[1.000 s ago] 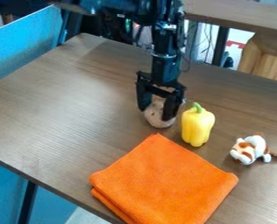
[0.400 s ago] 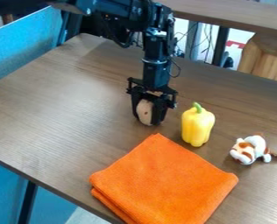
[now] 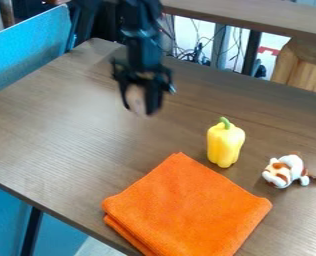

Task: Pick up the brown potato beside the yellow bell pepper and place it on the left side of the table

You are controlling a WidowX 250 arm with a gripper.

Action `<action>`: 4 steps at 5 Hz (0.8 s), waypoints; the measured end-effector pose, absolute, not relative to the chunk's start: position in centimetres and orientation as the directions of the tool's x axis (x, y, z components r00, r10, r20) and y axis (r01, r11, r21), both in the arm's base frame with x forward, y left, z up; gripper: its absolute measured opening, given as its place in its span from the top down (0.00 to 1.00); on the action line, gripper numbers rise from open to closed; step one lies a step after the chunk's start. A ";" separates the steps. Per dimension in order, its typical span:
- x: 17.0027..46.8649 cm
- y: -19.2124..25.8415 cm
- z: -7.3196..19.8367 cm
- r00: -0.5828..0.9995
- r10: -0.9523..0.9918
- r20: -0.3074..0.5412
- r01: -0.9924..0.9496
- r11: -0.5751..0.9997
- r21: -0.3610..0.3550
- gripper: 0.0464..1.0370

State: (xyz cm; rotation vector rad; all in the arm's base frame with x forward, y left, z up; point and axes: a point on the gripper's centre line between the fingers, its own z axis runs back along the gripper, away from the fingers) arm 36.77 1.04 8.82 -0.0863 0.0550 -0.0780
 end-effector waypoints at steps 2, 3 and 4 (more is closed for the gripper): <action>30.2 10.6 8.7 0.962 0.107 -0.252 -0.106 0.994 0.019 0.40; 27.8 14.5 6.2 0.905 0.170 -0.391 -0.158 0.985 0.062 0.40; 27.5 16.9 5.8 0.884 0.224 -0.411 -0.179 0.973 0.144 0.40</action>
